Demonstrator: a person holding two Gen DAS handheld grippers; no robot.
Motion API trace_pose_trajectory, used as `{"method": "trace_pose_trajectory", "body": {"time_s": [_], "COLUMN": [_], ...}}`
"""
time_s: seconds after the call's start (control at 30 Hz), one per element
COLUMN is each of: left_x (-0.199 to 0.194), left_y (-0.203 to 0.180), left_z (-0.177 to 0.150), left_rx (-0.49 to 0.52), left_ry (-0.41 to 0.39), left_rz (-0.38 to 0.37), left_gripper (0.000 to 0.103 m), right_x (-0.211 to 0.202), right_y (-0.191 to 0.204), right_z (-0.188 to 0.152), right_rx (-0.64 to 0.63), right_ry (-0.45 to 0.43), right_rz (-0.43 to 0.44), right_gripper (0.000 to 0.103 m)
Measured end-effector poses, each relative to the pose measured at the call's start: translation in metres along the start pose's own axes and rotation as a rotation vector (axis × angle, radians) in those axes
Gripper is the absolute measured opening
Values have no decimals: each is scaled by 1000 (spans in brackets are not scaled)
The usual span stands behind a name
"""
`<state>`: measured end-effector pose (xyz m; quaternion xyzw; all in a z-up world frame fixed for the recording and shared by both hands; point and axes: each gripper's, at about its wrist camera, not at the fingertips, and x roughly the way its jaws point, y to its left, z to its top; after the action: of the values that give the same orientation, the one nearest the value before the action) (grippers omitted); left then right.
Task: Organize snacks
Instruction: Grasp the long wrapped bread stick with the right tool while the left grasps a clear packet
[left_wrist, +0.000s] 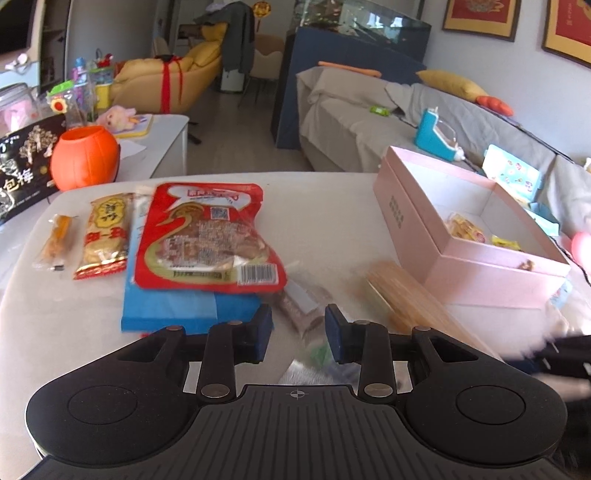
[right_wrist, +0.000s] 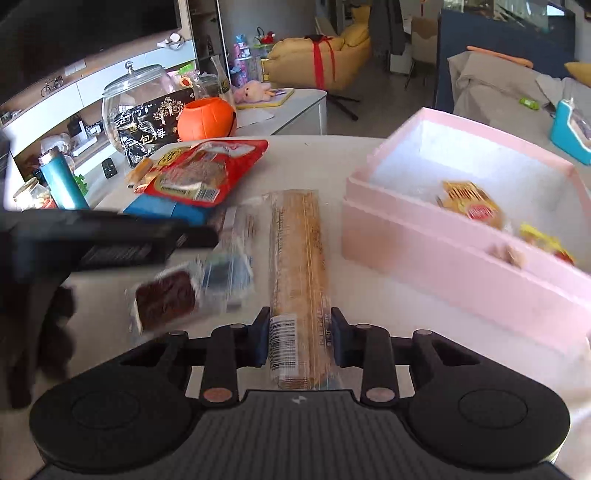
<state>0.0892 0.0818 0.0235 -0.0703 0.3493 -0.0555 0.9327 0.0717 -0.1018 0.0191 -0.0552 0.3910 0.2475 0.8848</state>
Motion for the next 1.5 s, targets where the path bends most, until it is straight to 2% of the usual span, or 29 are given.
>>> {"method": "trace_pose_trajectory", "body": {"time_s": [0.2, 0.33, 0.4, 0.43, 0.5, 0.53, 0.67, 0.8, 1.0, 1.07, 1.2, 1.5], "left_x": [29, 31, 25, 19, 5, -4, -35, -52, -42, -36, -27, -25], "left_y": [-30, -28, -25, -22, -17, -14, -6, -4, -21, -29, -45, -37], "left_z": [13, 13, 8, 3, -10, -17, -41, -55, -50, -48, -48, -46], "left_rx": [90, 96, 106, 108, 113, 110, 136, 162, 162, 183, 258, 206], "left_ry": [11, 8, 7, 8, 10, 13, 37, 56, 53, 50, 32, 22], "left_rz": [52, 26, -9, -24, -61, -86, -158, -196, -159, -137, -90, -119], "left_gripper": [47, 44, 41, 40, 37, 36, 35, 35, 44, 47, 47, 48], "right_x": [-33, -38, -38, -38, -38, -38, -39, -37, -34, -34, -33, -34], "right_y": [-9, -6, -4, -5, -10, -13, -27, -28, -18, -19, -17, -23], "right_z": [-39, -55, -55, -55, -54, -53, -52, -52, -51, -52, -51, -50], "right_rx": [43, 32, 21, 25, 50, 69, 156, 155, 114, 114, 105, 126], "right_ry": [-56, -120, -118, -117, -118, -118, -129, -127, -113, -113, -109, -111], "right_rz": [-27, -47, -61, -60, -61, -67, -52, -48, -81, -81, -84, -50], "right_gripper": [33, 39, 54, 57, 71, 73, 76, 82, 83, 83, 85, 88]}}
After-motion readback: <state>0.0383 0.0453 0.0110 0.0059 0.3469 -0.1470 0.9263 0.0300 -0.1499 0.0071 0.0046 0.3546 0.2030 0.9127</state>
